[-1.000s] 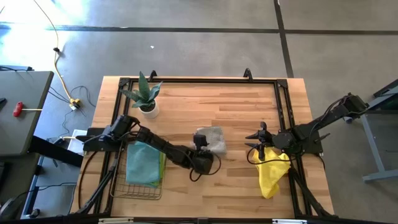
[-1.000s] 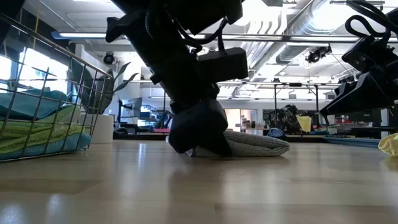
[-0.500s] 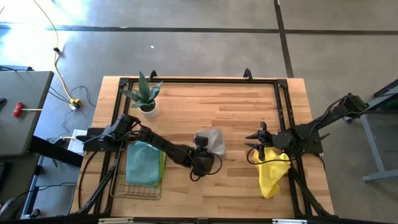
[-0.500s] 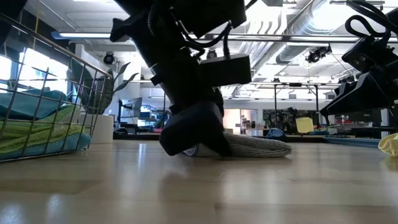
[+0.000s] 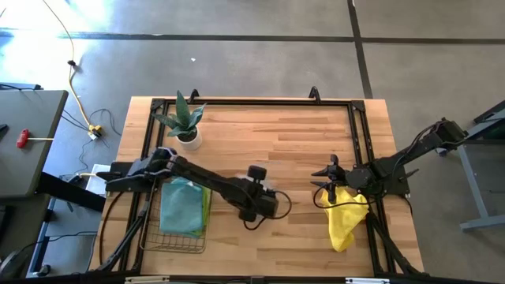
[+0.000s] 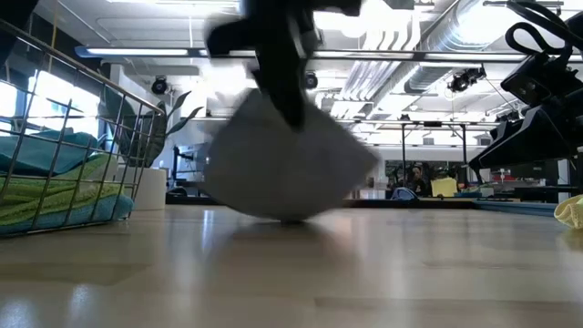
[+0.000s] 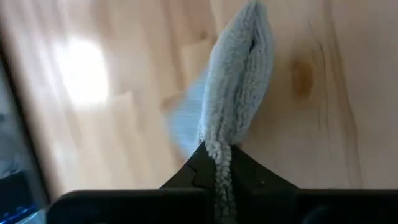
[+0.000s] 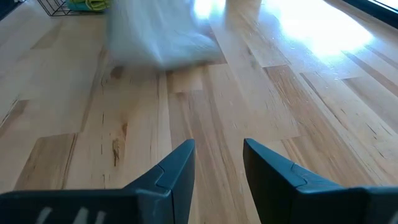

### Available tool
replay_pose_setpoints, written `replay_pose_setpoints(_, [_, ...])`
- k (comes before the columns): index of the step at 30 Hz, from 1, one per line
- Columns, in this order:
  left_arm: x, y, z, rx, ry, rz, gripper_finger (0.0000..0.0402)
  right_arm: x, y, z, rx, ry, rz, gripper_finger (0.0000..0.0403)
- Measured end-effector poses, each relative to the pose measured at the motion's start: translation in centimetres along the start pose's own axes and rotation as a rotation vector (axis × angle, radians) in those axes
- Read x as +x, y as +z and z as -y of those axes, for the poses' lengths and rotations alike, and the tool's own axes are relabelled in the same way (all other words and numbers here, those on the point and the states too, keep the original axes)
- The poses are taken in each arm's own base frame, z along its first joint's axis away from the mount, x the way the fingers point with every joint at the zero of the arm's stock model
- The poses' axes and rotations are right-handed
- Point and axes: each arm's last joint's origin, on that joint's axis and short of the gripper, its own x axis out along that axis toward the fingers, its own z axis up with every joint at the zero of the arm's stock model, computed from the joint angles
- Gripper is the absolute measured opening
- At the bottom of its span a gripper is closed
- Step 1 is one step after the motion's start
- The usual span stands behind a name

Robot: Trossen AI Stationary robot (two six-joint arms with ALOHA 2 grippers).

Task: Fold microfiber towels
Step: Put the gray microfiber towel into the wire basket

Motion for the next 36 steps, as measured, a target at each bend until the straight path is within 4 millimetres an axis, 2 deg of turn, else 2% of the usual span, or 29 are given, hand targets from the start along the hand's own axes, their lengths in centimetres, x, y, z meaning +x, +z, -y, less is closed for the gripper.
replay_pose_setpoints(6, [-6.8, -1.8, -2.5, -0.023, -0.003, -0.035, 0.0001, 0.0, -0.1, 0.0, -0.003, -0.002, -0.005, 0.0128])
replay_pose_setpoints(10, [-10.8, -4.4, -3.9, -0.016, 0.004, -0.031, 0.0001, 0.0, -0.2, 0.1, -0.009, -0.006, -0.015, 0.0128])
replay_pose_setpoints(19, [-17.3, -8.7, -7.2, -0.121, 0.037, 0.122, 0.0000, 0.0, -0.5, 0.1, -0.026, -0.014, -0.046, 0.0128])
replay_pose_setpoints(23, [-18.4, -9.8, -7.9, -0.122, 0.032, 0.157, 0.0000, 0.0, -0.5, 0.1, -0.027, -0.014, -0.048, 0.0128])
replay_pose_setpoints(25, [-18.2, -10.4, -8.1, -0.120, 0.027, 0.147, 0.0000, 0.0, -0.5, 0.1, -0.027, -0.015, -0.048, 0.0128])
replay_pose_setpoints(29, [-17.0, -12.7, -8.0, -0.142, 0.021, 0.080, 0.0000, 0.0, -0.5, 0.1, -0.028, -0.015, -0.050, 0.0128])
replay_pose_setpoints(36, [-14.4, -18.0, -6.9, -0.188, 0.060, -0.033, 0.0001, 0.0, -0.5, 0.1, -0.028, -0.015, -0.050, 0.0128])
